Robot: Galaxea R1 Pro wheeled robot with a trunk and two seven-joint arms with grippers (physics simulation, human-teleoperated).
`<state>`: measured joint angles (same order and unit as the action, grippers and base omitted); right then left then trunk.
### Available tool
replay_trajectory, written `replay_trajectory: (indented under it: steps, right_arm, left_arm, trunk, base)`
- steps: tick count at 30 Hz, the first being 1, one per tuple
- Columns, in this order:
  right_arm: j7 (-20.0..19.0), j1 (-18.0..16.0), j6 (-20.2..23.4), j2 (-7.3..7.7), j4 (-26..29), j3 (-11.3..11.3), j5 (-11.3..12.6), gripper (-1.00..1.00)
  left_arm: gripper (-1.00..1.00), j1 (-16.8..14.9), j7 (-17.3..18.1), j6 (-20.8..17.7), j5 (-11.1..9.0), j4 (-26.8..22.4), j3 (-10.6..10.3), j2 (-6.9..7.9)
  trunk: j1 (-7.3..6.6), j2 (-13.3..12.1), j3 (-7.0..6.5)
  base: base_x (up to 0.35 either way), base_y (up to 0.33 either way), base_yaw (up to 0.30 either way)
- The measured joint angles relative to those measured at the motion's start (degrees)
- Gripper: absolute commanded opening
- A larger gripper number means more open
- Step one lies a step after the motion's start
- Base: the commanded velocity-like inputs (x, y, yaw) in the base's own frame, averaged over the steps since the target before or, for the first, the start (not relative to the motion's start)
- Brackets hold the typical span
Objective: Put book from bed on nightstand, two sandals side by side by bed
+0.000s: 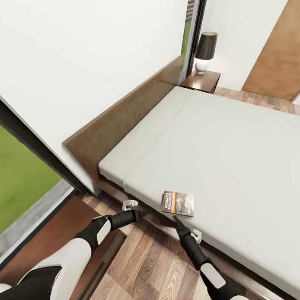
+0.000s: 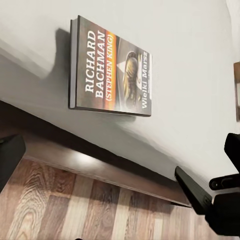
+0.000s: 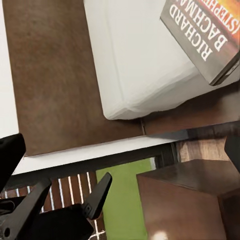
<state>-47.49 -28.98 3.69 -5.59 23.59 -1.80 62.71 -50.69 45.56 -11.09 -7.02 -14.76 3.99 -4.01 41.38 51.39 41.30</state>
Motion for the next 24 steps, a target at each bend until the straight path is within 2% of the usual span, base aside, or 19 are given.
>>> replay_trajectory:
  steps: [2,7,17,24]
  right_arm:
    - [-0.05,0.00,-0.02,0.00,0.00,-0.03,1.95,1.00]
    - [-0.08,0.00,-0.03,0.00,0.02,-0.05,3.53,1.00]
    - [-0.17,0.00,-0.26,0.05,0.23,-0.34,3.96,1.00]
    - [-0.10,0.00,-0.27,0.17,0.50,-3.20,3.92,1.00]
  left_arm:
    - [1.00,0.00,0.00,0.00,0.00,0.00,0.00,0.00]
    - [1.00,0.00,0.00,0.00,0.00,0.00,0.00,0.00]
    - [1.00,0.00,0.00,0.00,-0.01,0.00,0.07,0.09]
    - [1.00,0.00,0.00,0.00,-0.01,0.00,0.11,0.26]
  trunk:
    - [0.00,0.00,0.00]
    - [0.00,0.00,0.00]
    - [0.00,0.00,0.00]
    - [0.00,0.00,0.00]
  base:
    - [0.000,0.000,0.000]
    - [0.000,0.000,0.000]
    - [0.000,0.000,0.000]
    - [0.000,0.000,0.000]
